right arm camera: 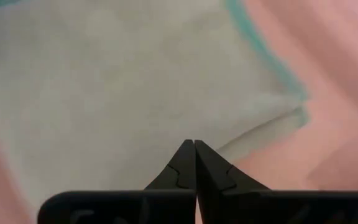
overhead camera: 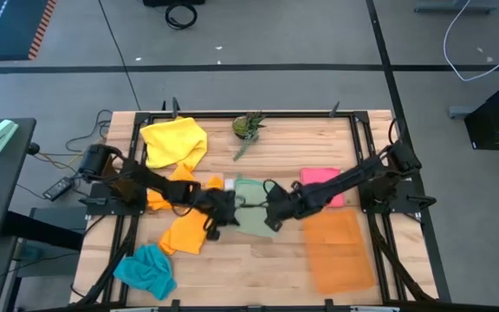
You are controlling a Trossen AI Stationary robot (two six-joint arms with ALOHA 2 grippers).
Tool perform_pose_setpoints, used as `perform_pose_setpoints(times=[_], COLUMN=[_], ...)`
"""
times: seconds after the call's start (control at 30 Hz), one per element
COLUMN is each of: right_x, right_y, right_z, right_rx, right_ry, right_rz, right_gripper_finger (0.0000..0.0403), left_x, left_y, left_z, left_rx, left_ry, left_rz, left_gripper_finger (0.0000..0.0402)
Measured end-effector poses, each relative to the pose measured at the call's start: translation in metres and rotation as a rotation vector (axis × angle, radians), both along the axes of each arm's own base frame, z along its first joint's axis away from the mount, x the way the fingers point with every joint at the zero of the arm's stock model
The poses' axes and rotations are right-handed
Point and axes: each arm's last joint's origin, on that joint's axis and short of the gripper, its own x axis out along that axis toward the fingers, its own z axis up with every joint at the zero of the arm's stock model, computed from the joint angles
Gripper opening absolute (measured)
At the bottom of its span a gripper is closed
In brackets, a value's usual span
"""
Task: Fold microfiber towels
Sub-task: Fold the green microfiber towel
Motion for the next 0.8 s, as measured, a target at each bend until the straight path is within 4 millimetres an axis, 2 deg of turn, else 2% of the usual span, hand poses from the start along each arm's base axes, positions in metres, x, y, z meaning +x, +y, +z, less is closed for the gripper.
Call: perform_pose_setpoints(times=[0.1,0.2,0.33,0.6,0.8], right_x=[0.005,0.007,0.004,-0.012,-0.007], right_y=[-0.019,-0.036,-0.049,-0.053,-0.052], right_z=[0.001,0.001,-0.004,-0.024,-0.017], right_rx=[-0.013,-0.010,0.015,0.048,0.040], right_ry=[0.002,0.018,0.042,0.110,0.112], right_rz=[-0.006,-0.020,-0.040,-0.089,-0.075], right_gripper_finger=[0.0001,0.0001,0.0001,0.0001,0.0001], left_x=[-0.003,-0.004,-0.004,-0.005,-0.004], left_y=[-0.013,-0.016,-0.015,-0.007,-0.004], left_z=[0.000,-0.001,-0.001,-0.005,0.000], left_rx=[0.028,0.079,0.092,0.084,0.081], left_ry=[-0.007,-0.009,-0.003,0.048,0.028], left_rz=[0.002,0.052,0.069,0.111,0.121], left_gripper_finger=[0.0014,0.0020,0.0008,0.0025,0.0014])
